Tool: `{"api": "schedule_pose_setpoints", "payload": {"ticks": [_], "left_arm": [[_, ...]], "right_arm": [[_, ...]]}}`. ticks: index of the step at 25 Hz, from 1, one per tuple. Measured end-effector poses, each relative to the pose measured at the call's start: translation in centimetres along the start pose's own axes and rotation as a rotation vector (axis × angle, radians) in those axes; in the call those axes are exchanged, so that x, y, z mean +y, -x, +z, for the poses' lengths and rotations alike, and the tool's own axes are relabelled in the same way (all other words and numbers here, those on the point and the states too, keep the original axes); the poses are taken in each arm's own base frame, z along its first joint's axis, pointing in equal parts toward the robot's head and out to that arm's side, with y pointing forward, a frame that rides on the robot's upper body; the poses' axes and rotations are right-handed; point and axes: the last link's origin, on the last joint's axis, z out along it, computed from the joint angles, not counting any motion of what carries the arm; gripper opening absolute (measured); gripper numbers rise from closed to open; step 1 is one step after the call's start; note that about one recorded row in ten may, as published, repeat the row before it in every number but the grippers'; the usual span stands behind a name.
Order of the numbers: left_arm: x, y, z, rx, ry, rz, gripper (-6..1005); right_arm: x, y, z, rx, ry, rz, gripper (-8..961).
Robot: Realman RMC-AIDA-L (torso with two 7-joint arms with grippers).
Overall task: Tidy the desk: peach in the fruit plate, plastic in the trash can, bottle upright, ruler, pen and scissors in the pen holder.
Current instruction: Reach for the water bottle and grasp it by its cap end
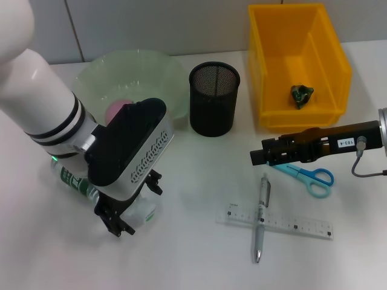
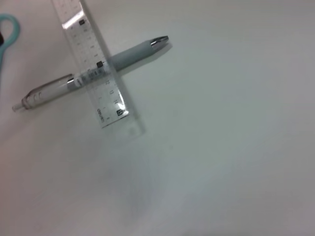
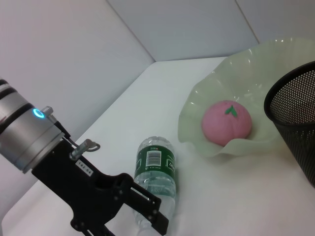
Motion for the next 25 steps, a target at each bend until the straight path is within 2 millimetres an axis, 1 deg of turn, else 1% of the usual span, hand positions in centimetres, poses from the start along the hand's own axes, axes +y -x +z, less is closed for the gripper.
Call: {"api": "schedule_pose_setpoints", "payload": {"ticks": [8,24,25], "left_arm": [[-0.2,0.5,1.0,-0.036,-0.016,-0.015,861],[-0.3,0.7,1.4,-0.062,-0.010,-0.018,860],[-0.3,0.7,1.4,-0.062,-0.010,-0.019,840]], "right_arm": [[0.0,0.0,-0.1,0.003,0.001,0.005,801],[-0.1,0.0,-0.1,0.015,-0.006,0.001,800],[-0.1,0.0,-0.1,0.015,-0.006,0.001,800]]}}
